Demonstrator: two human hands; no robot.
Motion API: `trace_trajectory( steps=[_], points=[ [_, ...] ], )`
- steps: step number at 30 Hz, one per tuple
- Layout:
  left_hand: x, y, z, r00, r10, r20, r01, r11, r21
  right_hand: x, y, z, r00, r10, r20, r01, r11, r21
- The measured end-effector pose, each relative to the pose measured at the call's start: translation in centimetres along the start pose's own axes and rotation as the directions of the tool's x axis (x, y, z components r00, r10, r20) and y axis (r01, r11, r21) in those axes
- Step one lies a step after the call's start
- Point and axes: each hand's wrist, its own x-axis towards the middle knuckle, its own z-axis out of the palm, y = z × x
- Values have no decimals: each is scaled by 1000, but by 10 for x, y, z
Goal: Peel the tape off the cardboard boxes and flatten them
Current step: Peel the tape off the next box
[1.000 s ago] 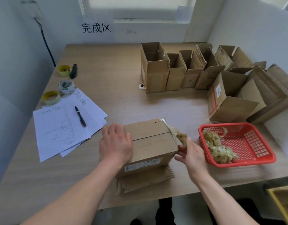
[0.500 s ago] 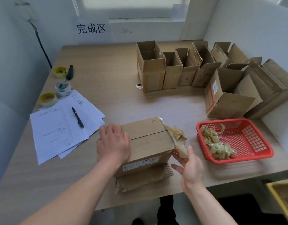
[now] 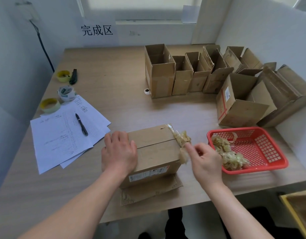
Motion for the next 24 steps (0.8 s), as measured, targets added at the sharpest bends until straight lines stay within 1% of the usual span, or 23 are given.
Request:
trace_trajectory(
  steps=[1,3,5,7,9,12,14,15,16,18,20,22,24],
  points=[
    [0,0,-1,1000,0,-1,0,1000,3,1,-3,5,997,-12,74,23,988,-151],
    [0,0,-1,1000,2,1,-2,1000,9,6,-10,10,984,66,165,-1,931,-364],
    [0,0,-2,1000,1,5,-1,1000,11,11,-16,14,972,114,206,-4,882,-472],
    [0,0,-2,1000,-3,6,2,1000,9,15,-20,15,965,118,236,21,856,-517],
    [0,0,-1,1000,-4,7,4,1000,10,17,-19,13,960,75,270,73,863,-499],
    [0,1,-1,1000,-12,18,12,1000,12,20,-16,10,942,-4,335,151,898,-414],
    [-1,0,-1,1000,-12,21,12,1000,11,21,-11,10,938,-32,345,174,904,-391],
    [0,0,-1,1000,-10,19,10,1000,9,21,-8,12,944,-25,328,158,910,-384],
    [0,-1,-1,1000,-7,19,7,1000,8,19,-5,14,955,2,296,113,922,-371],
    [0,-1,-1,1000,-1,23,1,1000,15,16,-2,21,974,98,204,-26,944,-330],
    [1,-2,0,1000,1,25,-1,1000,19,13,0,27,972,194,129,-153,949,-275],
    [2,-2,0,1000,1,28,-1,1000,17,11,1,31,953,273,130,-246,951,-187],
    [2,-1,0,999,-2,33,2,1000,18,13,4,32,917,361,171,-358,932,-50]
  ],
)
